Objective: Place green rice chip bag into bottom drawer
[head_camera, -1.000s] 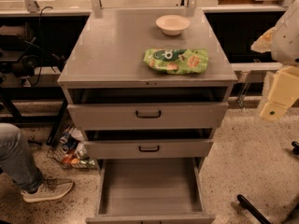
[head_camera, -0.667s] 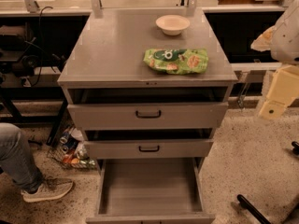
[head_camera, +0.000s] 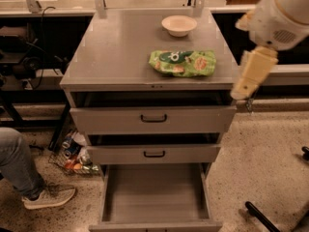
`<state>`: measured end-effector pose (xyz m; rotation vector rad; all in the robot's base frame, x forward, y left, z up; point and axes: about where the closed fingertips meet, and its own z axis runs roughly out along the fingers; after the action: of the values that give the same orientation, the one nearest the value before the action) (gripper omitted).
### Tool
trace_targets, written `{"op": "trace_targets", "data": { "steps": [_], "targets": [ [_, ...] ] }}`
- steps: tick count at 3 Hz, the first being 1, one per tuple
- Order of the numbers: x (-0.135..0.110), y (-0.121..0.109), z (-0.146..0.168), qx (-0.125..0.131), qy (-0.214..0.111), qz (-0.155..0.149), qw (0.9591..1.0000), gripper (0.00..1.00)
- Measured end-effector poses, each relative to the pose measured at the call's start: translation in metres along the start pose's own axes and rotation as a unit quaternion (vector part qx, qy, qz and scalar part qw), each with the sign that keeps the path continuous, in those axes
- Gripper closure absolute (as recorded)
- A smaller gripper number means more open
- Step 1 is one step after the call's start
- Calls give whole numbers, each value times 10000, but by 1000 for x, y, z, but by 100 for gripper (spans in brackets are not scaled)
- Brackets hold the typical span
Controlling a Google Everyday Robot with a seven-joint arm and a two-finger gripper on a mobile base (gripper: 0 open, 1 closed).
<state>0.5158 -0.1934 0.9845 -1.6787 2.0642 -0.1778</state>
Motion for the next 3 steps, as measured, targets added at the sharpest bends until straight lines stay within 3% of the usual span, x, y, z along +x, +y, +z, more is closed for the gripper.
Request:
{"op": "trace_targets", "data": {
  "steps": [1,3],
  "targets": [
    [-39,-40,46,158,-367,-197,9990,0],
    [-48,-44,67,74,-458,-291,9985,0]
  ]
}}
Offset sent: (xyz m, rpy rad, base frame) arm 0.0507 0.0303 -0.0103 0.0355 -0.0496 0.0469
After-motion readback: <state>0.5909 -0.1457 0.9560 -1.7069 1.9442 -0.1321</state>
